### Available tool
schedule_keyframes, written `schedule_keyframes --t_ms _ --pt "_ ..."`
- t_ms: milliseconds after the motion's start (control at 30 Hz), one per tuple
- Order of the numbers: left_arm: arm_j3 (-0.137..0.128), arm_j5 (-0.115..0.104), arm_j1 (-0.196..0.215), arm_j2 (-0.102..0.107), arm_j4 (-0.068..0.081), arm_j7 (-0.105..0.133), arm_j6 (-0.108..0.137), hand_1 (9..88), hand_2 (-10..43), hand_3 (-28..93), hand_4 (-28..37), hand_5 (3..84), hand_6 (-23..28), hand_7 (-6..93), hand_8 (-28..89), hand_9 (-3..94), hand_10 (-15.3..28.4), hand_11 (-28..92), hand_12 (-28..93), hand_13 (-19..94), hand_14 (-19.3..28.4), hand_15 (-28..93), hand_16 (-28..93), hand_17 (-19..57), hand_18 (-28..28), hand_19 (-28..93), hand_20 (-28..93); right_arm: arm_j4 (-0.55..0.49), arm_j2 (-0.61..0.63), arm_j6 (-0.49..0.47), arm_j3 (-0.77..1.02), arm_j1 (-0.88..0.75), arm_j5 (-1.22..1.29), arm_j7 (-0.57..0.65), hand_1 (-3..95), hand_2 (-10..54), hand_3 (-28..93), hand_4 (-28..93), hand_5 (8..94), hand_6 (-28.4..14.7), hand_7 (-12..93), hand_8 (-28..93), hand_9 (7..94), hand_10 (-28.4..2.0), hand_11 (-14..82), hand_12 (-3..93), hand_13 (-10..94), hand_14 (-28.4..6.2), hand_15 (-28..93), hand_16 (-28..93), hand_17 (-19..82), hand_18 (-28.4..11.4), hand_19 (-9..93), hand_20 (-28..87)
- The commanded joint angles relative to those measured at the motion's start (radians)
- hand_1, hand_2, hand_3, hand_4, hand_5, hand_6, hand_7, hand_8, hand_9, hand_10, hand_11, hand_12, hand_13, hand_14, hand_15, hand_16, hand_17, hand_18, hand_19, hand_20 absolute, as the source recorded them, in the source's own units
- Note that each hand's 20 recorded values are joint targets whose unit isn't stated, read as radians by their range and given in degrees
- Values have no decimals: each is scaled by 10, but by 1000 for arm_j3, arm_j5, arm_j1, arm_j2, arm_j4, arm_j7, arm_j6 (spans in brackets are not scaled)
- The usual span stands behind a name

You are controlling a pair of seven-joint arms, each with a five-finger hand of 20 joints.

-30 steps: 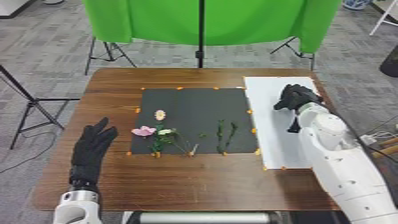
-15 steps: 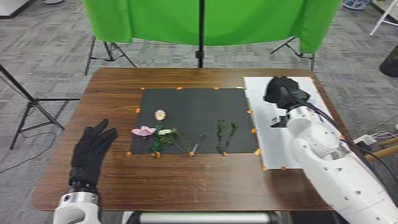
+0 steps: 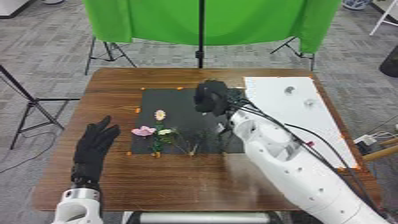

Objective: Arrange flowers

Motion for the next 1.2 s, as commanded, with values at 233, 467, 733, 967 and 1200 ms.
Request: schedule_keyframes --t_ms 233,467,733,967,1200 --pt "6 3 -3 -11 15 -12 -12 156 29 637 -283 408 36 71 -57 441 121 143 147 347 145 100 33 62 121 48 192 2 -20 -43 -42 -40 -18 -12 594 -95 558 -150 771 2 232 84 901 -91 111 370 903 -11 624 361 667 -98 932 640" --pt "4 6 -5 -8 16 -11 -21 157 26 637 -283 408 35 71 -57 441 121 142 147 345 146 100 35 61 122 48 192 12 -31 -54 -38 -44 -26 -9 586 -95 551 -148 758 0 227 78 890 -95 115 364 900 -11 625 359 665 -98 932 639" --pt "2 10 0 -9 13 -16 -21 173 23 642 -283 416 20 76 -59 441 121 141 146 345 145 100 36 61 121 46 191 14 -23 -66 -30 -54 -22 -14 510 -95 563 -135 694 -7 194 64 824 -122 205 269 892 -14 631 357 658 -101 932 643" --pt "1 11 4 -8 10 -14 -21 175 18 645 -283 418 20 76 -59 441 121 141 147 345 146 99 36 60 122 46 191 11 -19 -67 -25 -51 -27 -18 462 -95 609 -145 674 -5 185 16 812 -126 229 232 890 -16 634 354 656 -103 932 643" --pt "3 12 -4 -7 13 -18 -22 177 15 641 -283 418 21 74 -59 441 120 142 148 344 145 99 36 60 122 46 191 8 -15 -72 -22 -43 -30 -4 414 -95 623 -138 654 -2 185 -90 811 -128 233 236 889 -18 635 355 655 -104 932 643"
